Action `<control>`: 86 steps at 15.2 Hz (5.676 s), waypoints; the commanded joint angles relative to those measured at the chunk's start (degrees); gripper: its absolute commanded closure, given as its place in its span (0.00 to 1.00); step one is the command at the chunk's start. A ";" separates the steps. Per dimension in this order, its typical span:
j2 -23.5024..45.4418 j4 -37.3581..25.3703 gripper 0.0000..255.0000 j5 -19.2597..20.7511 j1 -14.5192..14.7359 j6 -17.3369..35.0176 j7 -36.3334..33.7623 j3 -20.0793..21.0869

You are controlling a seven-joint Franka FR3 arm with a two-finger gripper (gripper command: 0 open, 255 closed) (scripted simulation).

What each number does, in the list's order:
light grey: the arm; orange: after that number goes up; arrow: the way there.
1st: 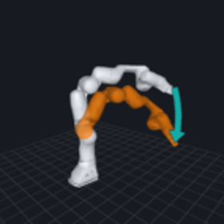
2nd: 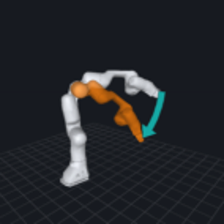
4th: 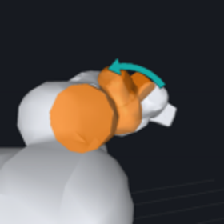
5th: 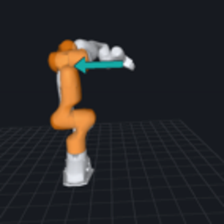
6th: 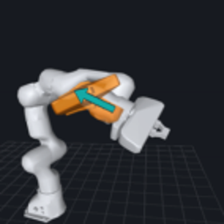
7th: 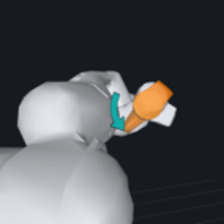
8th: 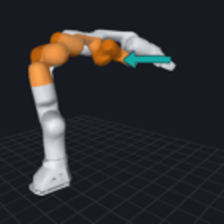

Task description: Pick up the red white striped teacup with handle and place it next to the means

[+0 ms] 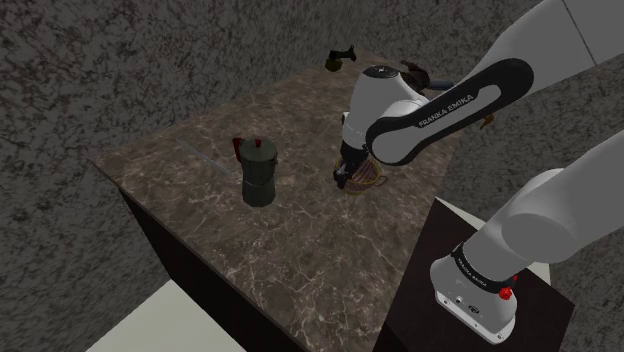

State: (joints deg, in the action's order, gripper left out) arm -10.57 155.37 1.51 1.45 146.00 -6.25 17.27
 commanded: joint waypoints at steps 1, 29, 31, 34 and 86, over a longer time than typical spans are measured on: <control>0.01 0.01 1.00 0.00 0.00 -0.01 0.00 0.00; -13.81 -7.26 1.00 -4.07 1.94 -20.76 4.26 -2.52; -14.62 -8.24 1.00 -4.15 1.99 -22.53 4.45 -2.71; -15.69 -9.80 1.00 -4.22 2.04 -25.14 4.70 -3.00; 52.06 -77.49 1.00 15.50 9.35 -28.54 -11.77 -0.47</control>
State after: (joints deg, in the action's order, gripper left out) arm 41.39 77.36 16.91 10.82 116.87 -17.87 16.86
